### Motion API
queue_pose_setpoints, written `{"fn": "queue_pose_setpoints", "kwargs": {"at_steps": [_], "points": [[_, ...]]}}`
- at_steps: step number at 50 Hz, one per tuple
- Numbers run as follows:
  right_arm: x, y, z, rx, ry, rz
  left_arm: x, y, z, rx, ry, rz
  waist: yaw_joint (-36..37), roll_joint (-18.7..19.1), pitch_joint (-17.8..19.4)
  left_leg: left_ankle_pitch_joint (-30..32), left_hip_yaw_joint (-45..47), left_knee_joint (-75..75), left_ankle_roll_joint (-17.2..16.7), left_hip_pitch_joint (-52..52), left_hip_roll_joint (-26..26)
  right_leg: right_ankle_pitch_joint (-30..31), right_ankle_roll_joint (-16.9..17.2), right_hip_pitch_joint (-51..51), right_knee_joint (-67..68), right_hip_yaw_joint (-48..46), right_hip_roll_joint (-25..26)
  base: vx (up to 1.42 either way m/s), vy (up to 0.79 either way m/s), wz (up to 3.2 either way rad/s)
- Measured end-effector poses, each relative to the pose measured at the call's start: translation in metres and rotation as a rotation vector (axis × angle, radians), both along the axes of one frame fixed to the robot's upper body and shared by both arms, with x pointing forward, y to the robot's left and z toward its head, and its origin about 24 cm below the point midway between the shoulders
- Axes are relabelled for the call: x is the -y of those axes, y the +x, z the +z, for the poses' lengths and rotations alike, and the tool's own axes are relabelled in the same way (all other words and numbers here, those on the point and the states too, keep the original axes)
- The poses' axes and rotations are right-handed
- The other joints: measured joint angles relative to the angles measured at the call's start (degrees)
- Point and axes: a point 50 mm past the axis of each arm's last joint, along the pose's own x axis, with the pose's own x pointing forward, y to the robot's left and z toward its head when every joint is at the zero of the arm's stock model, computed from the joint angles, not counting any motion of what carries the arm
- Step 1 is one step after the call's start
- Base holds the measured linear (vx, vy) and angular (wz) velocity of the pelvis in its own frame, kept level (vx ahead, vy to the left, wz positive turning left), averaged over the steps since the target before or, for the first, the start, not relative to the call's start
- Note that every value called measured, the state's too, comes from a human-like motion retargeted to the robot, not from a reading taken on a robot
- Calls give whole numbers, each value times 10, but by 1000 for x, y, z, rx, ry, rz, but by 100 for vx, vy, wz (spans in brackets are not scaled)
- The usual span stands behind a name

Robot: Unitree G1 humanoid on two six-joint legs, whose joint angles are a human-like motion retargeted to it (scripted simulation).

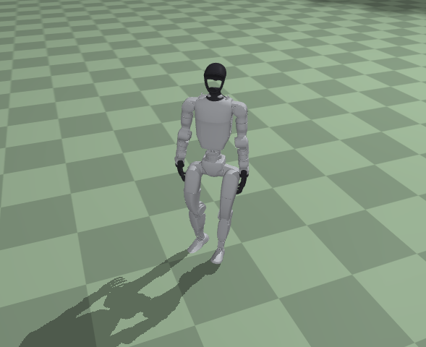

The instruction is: In place motions

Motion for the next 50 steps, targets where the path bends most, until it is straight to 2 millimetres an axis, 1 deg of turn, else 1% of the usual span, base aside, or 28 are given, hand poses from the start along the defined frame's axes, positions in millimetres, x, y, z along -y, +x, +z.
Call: {"fn": "queue_pose_setpoints", "kwargs": {"at_steps": [5,7,10,12,14,17,19,23,25,30,35,40,45,50], "points": [[-9,11,-2,42,20,32,-6,3,0,23,6,10,-17,1,10,-12,18,-5,0,7,18,9,5,-37,45,56,9,-27,-5,-67],[-13,20,-4,84,18,61,-10,3,1,26,13,15,-15,-2,20,-18,38,-8,0,13,26,21,6,-53,61,107,17,-27,-8,-117],[-19,34,-6,154,9,117,-14,-1,1,16,22,18,-23,-3,34,-24,60,-10,-1,20,35,25,-11,-73,67,194,41,-28,-6,-81],[-21,41,-6,189,7,171,-17,-6,2,-5,26,22,-37,-4,38,-27,71,-12,-1,21,37,18,-8,-75,57,232,47,-27,-4,-40],[-21,44,-6,203,5,228,-18,-11,3,-31,27,24,-50,-4,40,-29,80,-13,-3,24,38,17,1,-70,42,219,32,-22,-2,-26],[-19,42,-6,190,4,283,-19,-18,4,-60,31,21,-59,-11,38,-33,91,-14,-4,26,32,43,25,-54,12,165,5,-16,-2,-18],[-18,36,-6,162,11,290,-19,-21,4,-65,36,19,-57,-18,36,-36,95,-13,-4,30,26,55,38,-46,-8,148,-3,-13,-4,-20],[-15,26,-5,104,28,250,-15,-25,3,-62,31,27,-47,-24,34,-44,109,-10,-7,35,26,69,52,-40,-27,150,-6,-17,-6,-27],[-13,27,-4,99,27,225,-11,-26,2,-55,24,42,-56,-22,34,-46,112,-8,-10,34,28,73,52,-42,-30,152,-4,-23,-6,-11],[-10,38,-4,144,32,151,-1,-23,0,-39,-2,57,-88,-10,39,-49,124,-10,-19,36,39,79,49,-46,-33,164,5,-22,-3,-8],[-10,43,-4,155,38,85,0,-21,0,-37,-8,25,-97,-6,41,-54,136,-9,-26,42,49,87,48,-47,-36,181,13,-13,-3,-24],[-9,43,-3,141,35,114,0,-19,0,-28,-12,12,-98,-6,34,-63,164,-6,-35,49,60,93,44,-50,-37,198,22,-6,-5,-33],[-8,47,-3,148,29,159,0,-12,-1,-5,-14,17,-109,-2,34,-68,183,-5,-42,55,70,97,39,-51,-36,209,30,-7,-3,-20],[-8,43,-3,133,24,150,-1,-6,-1,16,-20,6,-116,1,30,-71,193,-6,-48,59,78,99,36,-51,-36,214,36,0,0,0]]}}
